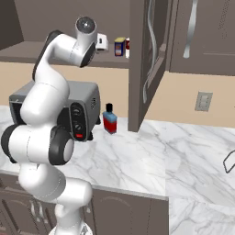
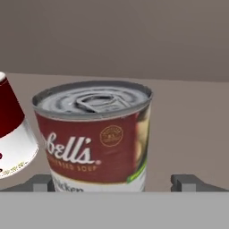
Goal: Stack two cans on top of the other two cans in the cabinet.
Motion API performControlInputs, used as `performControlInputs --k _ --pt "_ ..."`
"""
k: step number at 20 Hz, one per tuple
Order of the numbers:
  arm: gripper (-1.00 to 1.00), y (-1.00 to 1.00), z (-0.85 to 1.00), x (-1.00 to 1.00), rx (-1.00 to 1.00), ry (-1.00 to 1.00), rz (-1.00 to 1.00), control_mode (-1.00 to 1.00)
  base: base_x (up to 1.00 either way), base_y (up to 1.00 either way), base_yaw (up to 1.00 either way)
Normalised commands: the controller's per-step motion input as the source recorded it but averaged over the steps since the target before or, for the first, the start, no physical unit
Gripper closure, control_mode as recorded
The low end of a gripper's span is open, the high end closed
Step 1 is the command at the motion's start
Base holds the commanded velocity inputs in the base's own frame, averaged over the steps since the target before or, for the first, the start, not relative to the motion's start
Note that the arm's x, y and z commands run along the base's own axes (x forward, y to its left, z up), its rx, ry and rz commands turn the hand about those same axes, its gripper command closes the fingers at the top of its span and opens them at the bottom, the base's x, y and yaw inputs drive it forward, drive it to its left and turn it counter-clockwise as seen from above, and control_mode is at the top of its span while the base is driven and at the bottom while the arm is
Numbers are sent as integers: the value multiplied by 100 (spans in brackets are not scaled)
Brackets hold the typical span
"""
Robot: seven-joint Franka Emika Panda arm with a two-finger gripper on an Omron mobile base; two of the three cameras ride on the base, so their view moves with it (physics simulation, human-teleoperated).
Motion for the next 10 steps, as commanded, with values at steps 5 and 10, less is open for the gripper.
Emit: performControlInputs --k 5,10 --pt "-100 8 -2 5 0 0 0 -100 0 0 0" --pt "100 10 -10 3 0 -1 0 -100 0 0 0"
